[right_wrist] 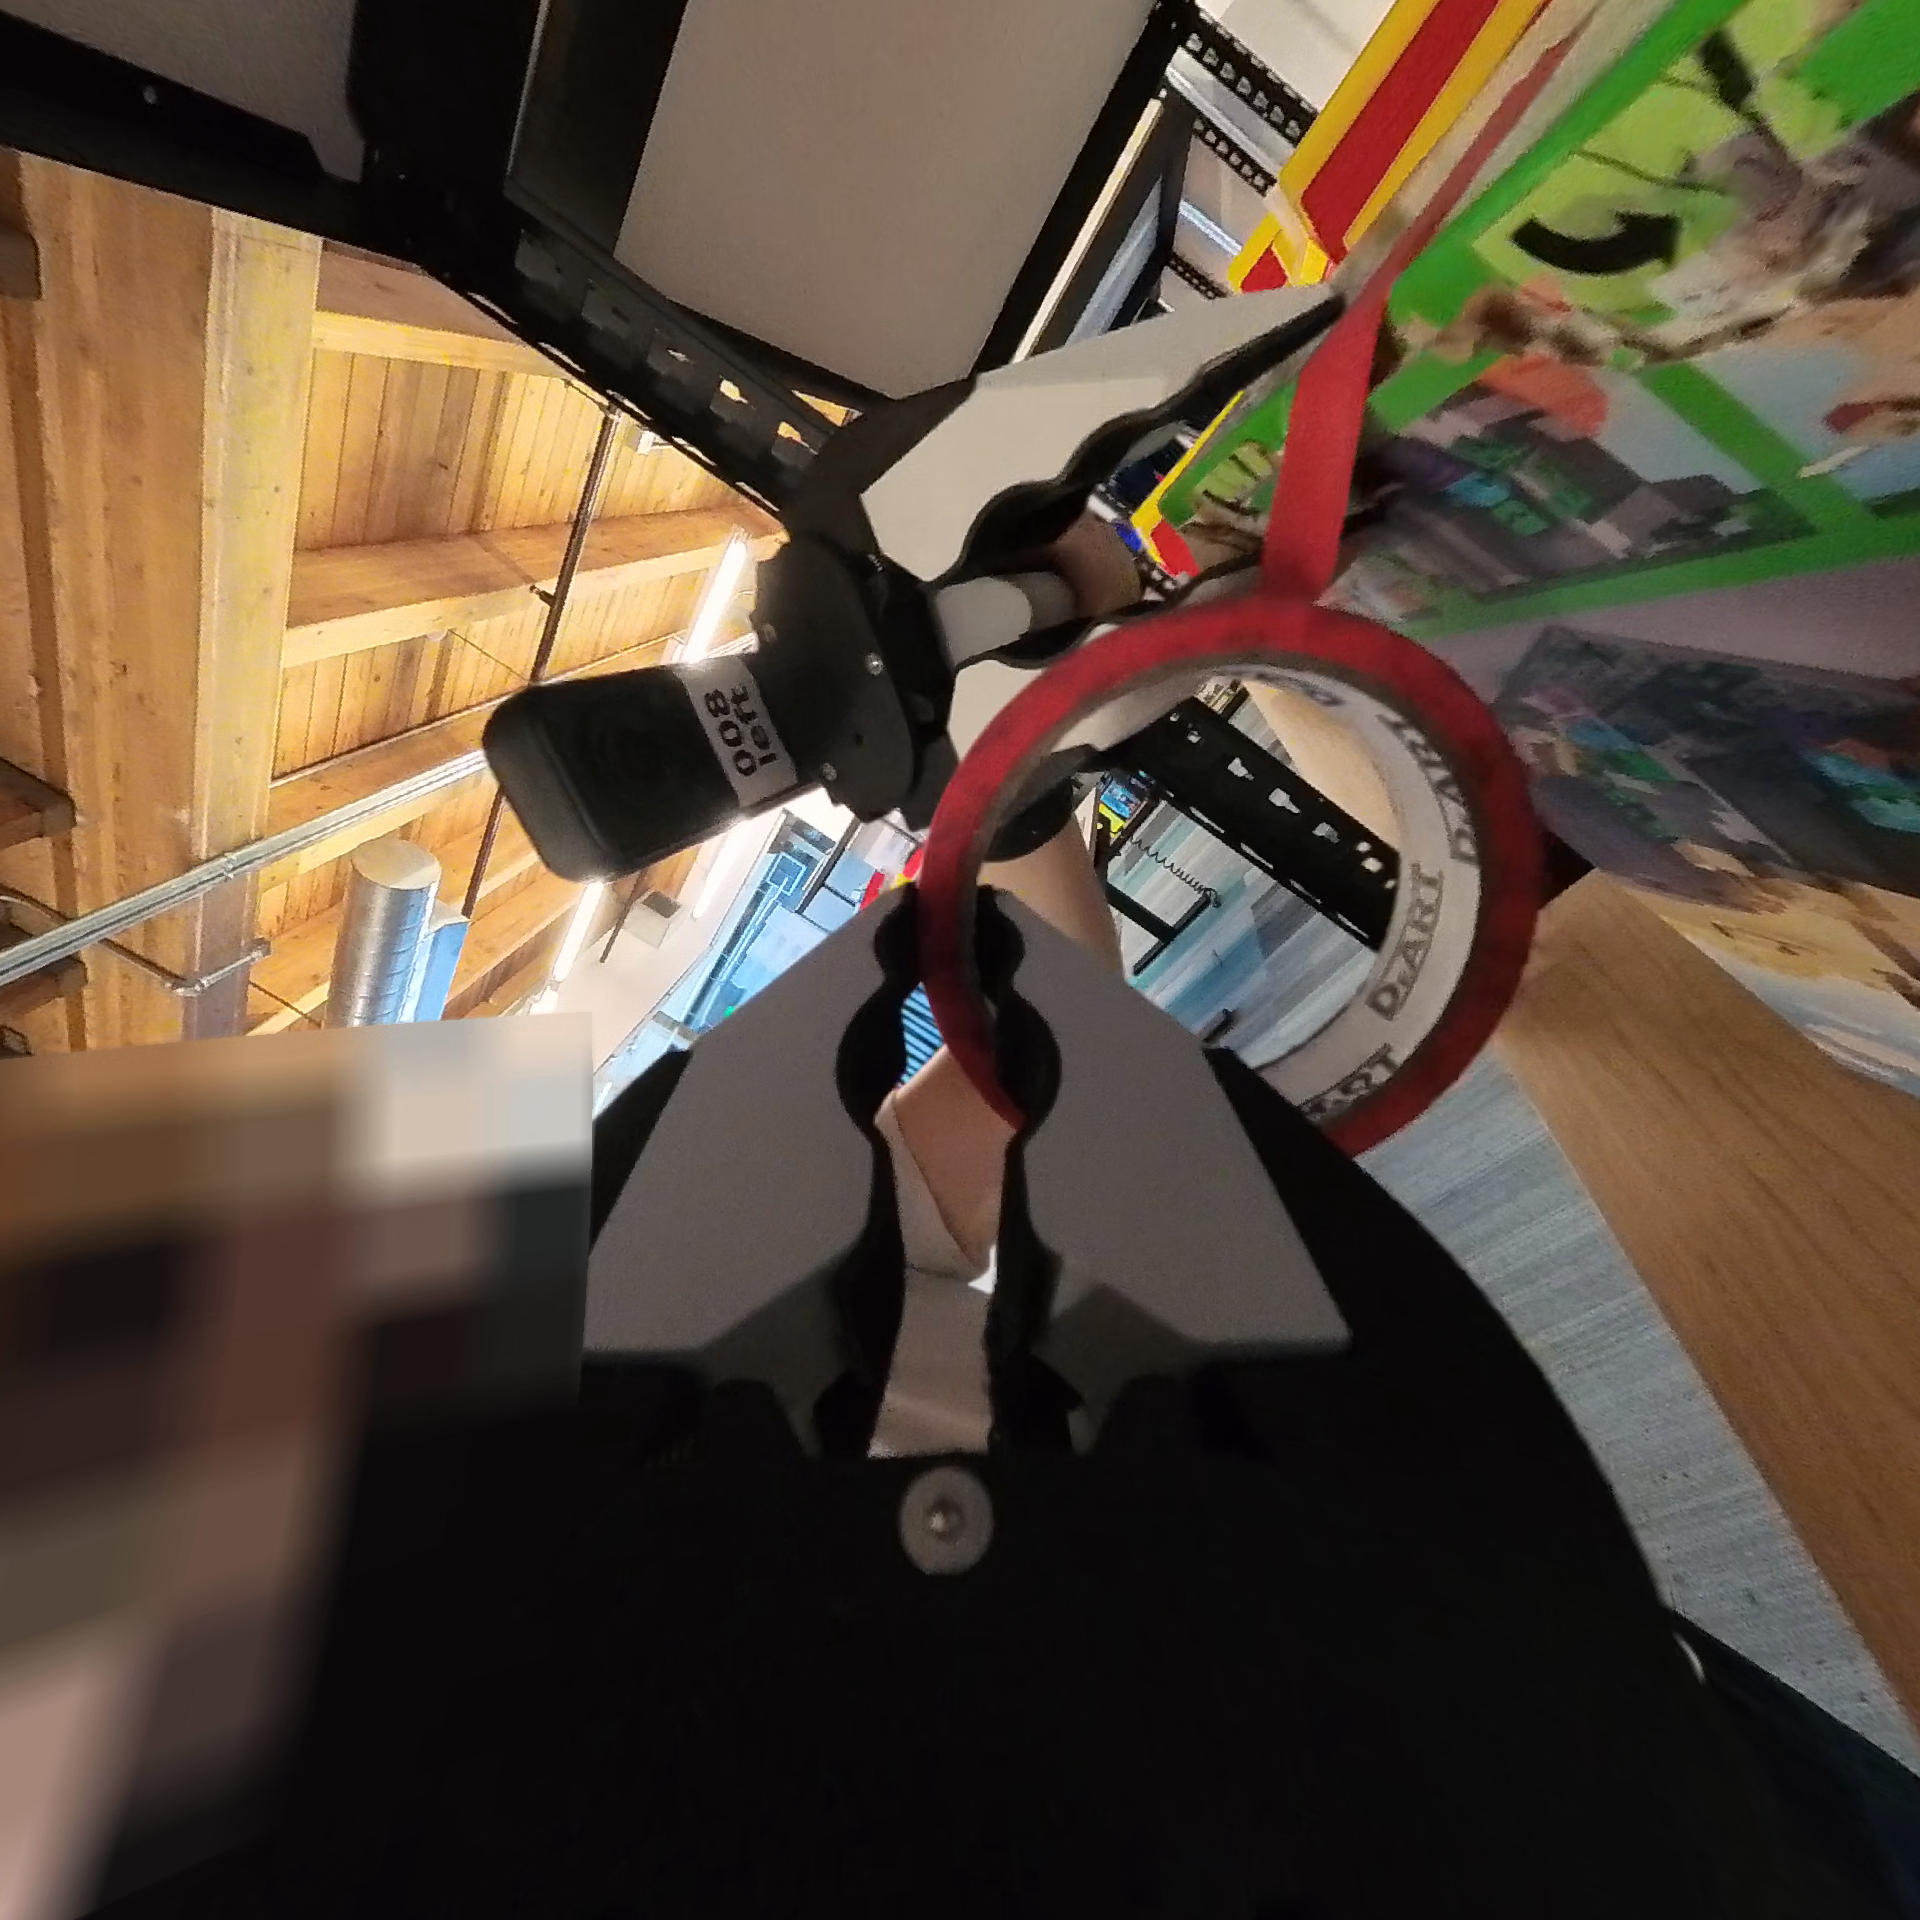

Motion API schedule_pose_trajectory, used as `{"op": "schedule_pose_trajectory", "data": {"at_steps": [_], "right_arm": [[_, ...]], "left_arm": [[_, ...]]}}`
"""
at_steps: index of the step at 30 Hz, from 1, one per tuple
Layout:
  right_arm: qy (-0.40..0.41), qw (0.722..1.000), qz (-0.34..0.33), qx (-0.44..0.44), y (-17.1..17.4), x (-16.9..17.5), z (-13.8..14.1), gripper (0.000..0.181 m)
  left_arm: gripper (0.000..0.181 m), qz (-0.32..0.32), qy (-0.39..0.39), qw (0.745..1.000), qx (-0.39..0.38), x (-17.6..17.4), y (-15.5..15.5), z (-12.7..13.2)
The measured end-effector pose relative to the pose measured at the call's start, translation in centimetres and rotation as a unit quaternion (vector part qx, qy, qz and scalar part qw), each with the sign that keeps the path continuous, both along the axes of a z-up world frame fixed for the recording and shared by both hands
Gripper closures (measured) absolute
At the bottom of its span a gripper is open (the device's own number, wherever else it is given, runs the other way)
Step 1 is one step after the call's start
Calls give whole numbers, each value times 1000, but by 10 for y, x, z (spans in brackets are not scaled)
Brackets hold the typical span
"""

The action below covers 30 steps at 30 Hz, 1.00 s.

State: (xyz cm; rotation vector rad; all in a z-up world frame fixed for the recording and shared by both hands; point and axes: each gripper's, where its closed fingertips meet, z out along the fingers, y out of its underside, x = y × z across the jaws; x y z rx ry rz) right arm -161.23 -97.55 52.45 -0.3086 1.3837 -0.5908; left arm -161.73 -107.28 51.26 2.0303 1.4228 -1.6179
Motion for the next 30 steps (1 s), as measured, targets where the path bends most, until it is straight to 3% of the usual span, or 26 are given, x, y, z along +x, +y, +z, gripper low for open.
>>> {"op": "schedule_pose_trajectory", "data": {"at_steps": [8, 30], "right_arm": [[9, 1000, -1, -6, 1, 0, -4, 174], [55, 998, -30, -28, -15, 2, -45, 170]], "left_arm": [[166, 0, 25, 1000, 1, 1, -5, -2], [165, -15, 48, 999, -1, 1, -4, -2]]}}
